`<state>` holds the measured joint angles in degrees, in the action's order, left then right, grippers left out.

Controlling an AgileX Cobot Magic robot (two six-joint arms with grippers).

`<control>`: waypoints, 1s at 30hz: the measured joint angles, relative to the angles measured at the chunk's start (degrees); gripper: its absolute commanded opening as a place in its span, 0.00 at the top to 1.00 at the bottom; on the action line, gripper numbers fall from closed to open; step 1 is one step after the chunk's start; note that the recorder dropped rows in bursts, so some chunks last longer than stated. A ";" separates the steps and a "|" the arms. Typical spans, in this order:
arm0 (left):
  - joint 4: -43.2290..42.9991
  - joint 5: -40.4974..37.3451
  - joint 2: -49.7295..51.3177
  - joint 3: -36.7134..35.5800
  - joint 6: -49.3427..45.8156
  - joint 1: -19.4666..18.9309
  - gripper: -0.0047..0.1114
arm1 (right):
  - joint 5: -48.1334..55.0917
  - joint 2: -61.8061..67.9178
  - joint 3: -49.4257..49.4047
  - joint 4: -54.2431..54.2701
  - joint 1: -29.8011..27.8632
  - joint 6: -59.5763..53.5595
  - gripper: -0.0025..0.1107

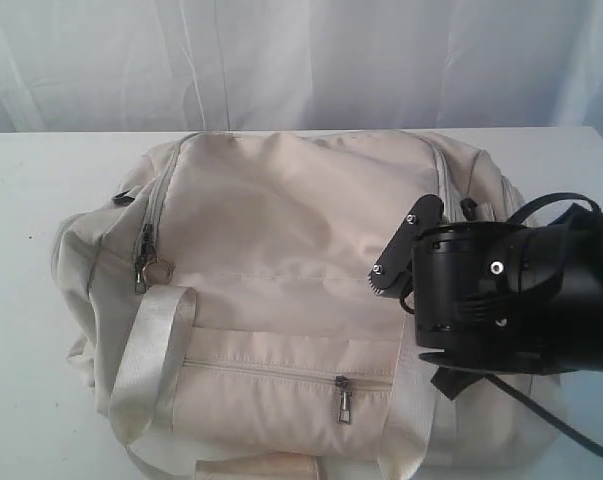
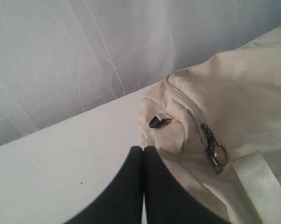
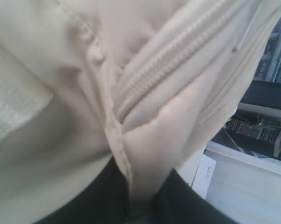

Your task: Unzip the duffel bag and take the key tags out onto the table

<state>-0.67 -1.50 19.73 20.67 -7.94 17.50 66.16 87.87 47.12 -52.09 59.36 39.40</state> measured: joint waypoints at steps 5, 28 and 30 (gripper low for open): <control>0.00 -11.00 2.82 6.67 2.19 0.00 0.96 | -0.12 -3.90 0.00 2.54 -0.25 0.28 0.70; 10.24 -38.00 47.20 30.47 -1.60 0.12 0.58 | -2.98 -20.42 2.16 16.08 4.25 -2.81 0.38; 10.10 -36.32 47.57 30.47 -1.45 0.12 0.45 | -5.95 -20.42 2.39 16.54 4.25 -2.81 0.38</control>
<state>9.43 -37.82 67.30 51.14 -9.39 17.62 60.21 67.45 49.51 -35.55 63.60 36.59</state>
